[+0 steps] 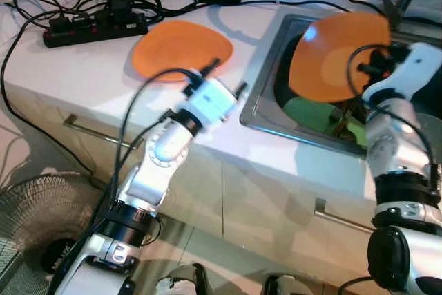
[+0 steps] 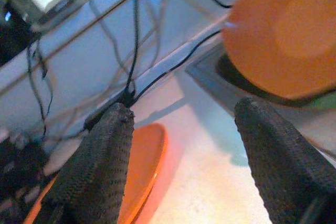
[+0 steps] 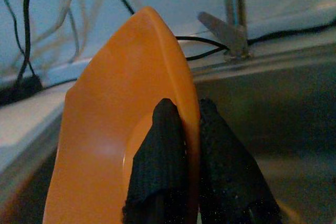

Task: Kitchen organization

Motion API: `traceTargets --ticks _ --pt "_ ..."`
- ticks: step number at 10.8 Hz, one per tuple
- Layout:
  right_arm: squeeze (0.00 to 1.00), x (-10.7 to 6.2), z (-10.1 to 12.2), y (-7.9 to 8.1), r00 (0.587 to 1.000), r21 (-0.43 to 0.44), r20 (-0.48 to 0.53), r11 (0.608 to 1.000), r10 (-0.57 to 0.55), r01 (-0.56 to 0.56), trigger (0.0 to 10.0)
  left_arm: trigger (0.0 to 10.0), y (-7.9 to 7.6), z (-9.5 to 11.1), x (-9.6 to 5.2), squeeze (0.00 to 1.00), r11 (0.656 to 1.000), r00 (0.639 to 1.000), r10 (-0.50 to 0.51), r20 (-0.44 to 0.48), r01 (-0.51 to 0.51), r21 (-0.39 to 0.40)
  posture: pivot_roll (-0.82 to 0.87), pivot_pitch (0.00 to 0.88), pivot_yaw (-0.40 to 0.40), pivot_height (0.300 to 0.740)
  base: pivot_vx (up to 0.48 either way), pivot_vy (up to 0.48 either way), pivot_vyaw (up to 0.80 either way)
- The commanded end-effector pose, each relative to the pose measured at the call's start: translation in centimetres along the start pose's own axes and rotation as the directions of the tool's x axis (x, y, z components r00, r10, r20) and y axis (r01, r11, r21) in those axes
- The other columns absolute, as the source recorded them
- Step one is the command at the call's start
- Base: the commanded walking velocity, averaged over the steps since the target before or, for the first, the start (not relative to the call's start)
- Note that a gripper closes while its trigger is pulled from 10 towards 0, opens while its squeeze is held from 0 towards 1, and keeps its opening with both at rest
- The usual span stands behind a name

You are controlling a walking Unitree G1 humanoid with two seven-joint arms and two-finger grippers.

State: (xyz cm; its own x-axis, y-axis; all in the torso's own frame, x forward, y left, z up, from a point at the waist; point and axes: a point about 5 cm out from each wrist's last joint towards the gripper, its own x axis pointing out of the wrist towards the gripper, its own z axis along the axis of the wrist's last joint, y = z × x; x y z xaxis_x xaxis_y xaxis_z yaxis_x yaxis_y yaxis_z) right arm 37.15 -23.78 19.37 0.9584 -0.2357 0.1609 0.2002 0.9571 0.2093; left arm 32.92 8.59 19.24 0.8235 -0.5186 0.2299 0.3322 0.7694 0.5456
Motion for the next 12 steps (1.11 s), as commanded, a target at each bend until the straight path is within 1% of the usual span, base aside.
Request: traceTargets --ticks 1,2,3,4,5,7,9,10,12 --pt "0.00 0.3 0.5 0.3 0.999 -0.052 0.037 0.998 0.019 -0.017 10.0 10.0 0.1 0.0 -0.3 0.00 0.998 0.999 0.030 -0.013 -0.031 -0.061 0.05 0.084 0.027 0.740 0.000 0.000 0.00" --pt "0.00 0.3 -0.2 0.5 0.999 -0.098 0.018 0.995 0.037 -0.035 10.0 10.0 -0.3 0.1 -0.4 0.00 0.993 0.999 0.032 -0.027 -0.035 -0.116 0.06 0.088 0.025 0.740 0.000 0.000 0.00" --pt "0.00 0.2 -0.8 0.9 0.998 -0.121 0.002 0.991 0.057 -0.057 10.0 10.0 -0.7 0.2 -0.4 0.00 0.986 0.999 0.034 -0.037 -0.040 -0.164 0.06 0.089 0.025 0.740 0.000 0.000 0.00" --pt "0.00 0.2 -1.5 1.8 0.994 -0.176 -0.030 0.979 0.103 -0.106 10.0 10.0 -1.2 0.4 -0.4 0.00 0.983 0.999 0.020 -0.040 -0.027 -0.184 0.06 0.092 0.024 0.740 0.000 0.000 0.00" --pt "0.00 0.1 -1.9 2.2 0.992 -0.206 -0.038 0.970 0.121 -0.126 10.0 10.0 -1.5 0.5 -0.4 0.00 0.980 0.999 0.014 -0.039 -0.021 -0.199 0.06 0.090 0.024 0.740 0.000 0.000 0.00" --pt "0.00 -0.1 -3.2 2.7 0.987 -0.222 -0.090 0.963 0.136 -0.153 10.0 10.0 -2.1 1.0 -0.3 0.00 0.965 0.999 0.017 -0.033 -0.025 -0.261 0.06 0.086 0.025 0.740 0.000 0.000 0.00" --pt "0.00 -0.4 -4.1 3.2 0.981 -0.199 -0.118 0.965 0.152 -0.173 10.0 10.0 -2.7 1.3 -0.4 0.00 0.959 1.000 0.009 -0.029 -0.017 -0.283 0.07 0.077 0.028 0.740 0.000 0.000 0.00" --pt "1.00 -0.5 -4.5 3.6 0.978 -0.184 -0.128 0.965 0.166 -0.188 10.0 10.0 -3.0 1.5 -0.3 0.00 0.957 1.000 0.001 -0.028 -0.010 -0.291 0.07 0.072 0.030 0.740 0.000 0.000 0.00" --pt "1.00 -0.7 -4.9 4.0 0.975 -0.187 -0.135 0.962 0.177 -0.201 10.0 10.0 -3.4 1.7 -0.2 0.00 0.954 1.000 -0.010 -0.021 0.003 -0.298 0.07 0.062 0.034 0.740 0.000 0.000 0.00"
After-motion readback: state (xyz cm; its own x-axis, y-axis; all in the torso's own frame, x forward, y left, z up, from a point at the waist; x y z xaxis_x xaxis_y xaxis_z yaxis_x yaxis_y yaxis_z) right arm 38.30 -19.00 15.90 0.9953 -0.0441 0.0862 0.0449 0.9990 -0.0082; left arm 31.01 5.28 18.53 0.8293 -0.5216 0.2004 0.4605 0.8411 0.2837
